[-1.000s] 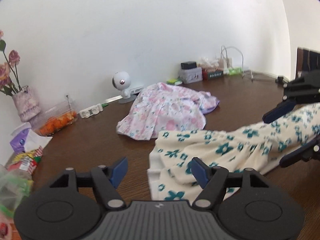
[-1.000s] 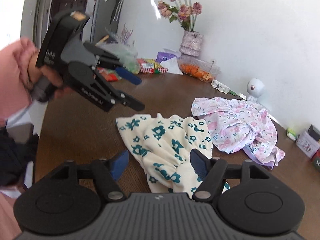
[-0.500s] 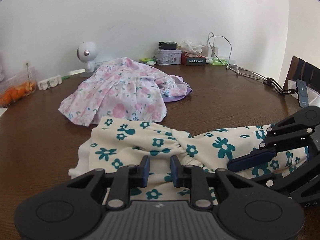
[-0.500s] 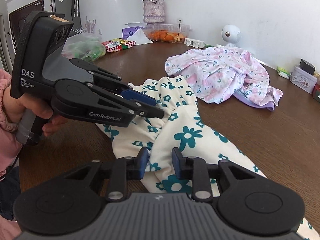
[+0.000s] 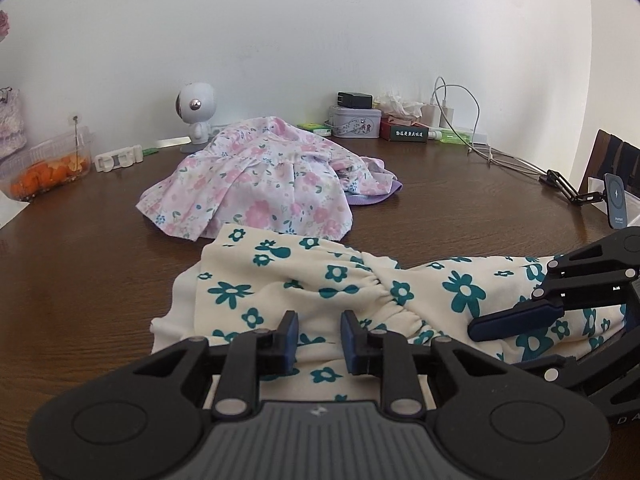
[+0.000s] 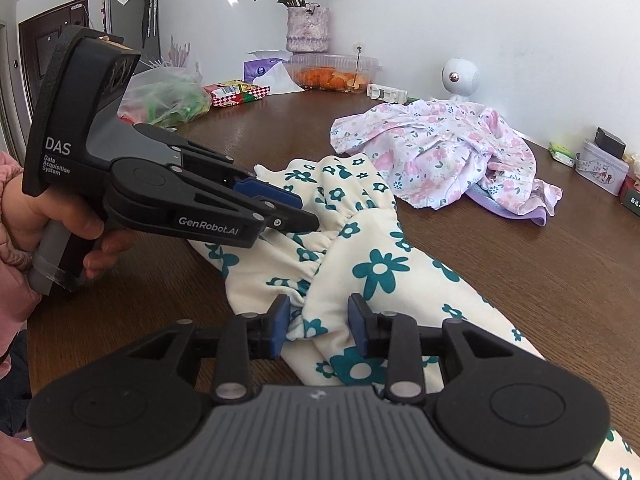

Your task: Fold clothes

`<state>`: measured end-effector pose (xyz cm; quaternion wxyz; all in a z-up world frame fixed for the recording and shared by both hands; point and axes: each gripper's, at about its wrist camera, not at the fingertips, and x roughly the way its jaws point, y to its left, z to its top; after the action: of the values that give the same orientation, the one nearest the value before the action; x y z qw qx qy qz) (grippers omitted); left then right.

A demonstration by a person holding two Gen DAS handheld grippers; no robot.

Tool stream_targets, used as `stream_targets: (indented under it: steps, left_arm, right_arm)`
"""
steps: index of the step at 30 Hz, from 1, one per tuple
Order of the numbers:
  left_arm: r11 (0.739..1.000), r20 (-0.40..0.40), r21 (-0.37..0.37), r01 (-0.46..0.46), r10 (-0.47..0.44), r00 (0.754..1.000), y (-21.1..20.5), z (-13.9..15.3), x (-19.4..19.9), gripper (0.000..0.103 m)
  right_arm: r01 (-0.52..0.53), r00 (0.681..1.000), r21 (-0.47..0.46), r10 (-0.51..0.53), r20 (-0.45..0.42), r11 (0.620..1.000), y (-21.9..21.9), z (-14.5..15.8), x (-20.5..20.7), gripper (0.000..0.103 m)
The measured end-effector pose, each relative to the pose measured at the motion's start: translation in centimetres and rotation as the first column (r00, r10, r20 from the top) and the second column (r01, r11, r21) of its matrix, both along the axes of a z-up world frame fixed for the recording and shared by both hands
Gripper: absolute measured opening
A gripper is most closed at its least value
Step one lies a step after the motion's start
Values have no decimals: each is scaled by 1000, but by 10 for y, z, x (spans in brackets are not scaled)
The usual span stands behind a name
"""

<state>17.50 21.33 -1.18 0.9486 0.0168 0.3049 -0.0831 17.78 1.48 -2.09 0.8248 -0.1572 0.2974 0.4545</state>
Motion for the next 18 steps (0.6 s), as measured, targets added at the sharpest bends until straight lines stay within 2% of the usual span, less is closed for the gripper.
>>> stream_targets:
  steps: [1,2,3,4,5,6,7,8,9,10,11,13,18]
  left_arm:
    - [1000,4,-1,-5,5,1000,0,1,-1,25]
    - [1000,12,-2,-21,21,1000,0,3,-3,38]
    - [999,22,-4,-46,46,999,0,5,-6,43]
    - [997,35,-9,-71,71,997,0,8,-10,58]
    - [996,50,-22,-92,93,994,-1,11,-15,68]
    - [994,61,-39,-105,107,992,-2,14,-20,77]
    - [991,69,-66,-118,122,990,-3,17,-25,80]
    - [985,69,-102,-139,146,987,-5,19,-30,89]
    - [976,63,-140,-164,174,983,-7,21,-34,93]
    - [967,56,-179,-180,192,980,-10,22,-39,98]
    - [958,48,-217,-189,204,978,-14,22,-43,100]
    - [946,50,-271,-179,200,979,-25,24,-51,100]
    - [964,102,-230,-136,163,981,-64,34,-64,103]
  right_arm:
    - [-5,1000,8,5,-6,1000,-1,1,0,39]
    - [-10,1000,21,11,-15,1000,-3,3,-1,42]
    - [-13,1000,38,14,-17,999,-7,6,-3,51]
    - [-12,1000,54,12,-3,998,-12,11,-6,59]
    - [-7,1000,67,5,24,998,-17,18,-11,63]
    - [1,999,79,-4,45,997,-22,24,-14,72]
    - [9,998,91,-15,63,996,-28,29,-17,81]
    - [25,997,103,-32,74,994,-36,34,-19,84]
    - [45,995,112,-54,80,993,-44,39,-19,89]
    - [69,993,119,-79,84,991,-53,43,-20,97]
    - [98,990,120,-109,85,988,-62,45,-20,103]
    - [152,982,118,-163,90,981,-77,48,-22,103]
    - [270,954,133,-284,94,954,-115,55,-29,103]
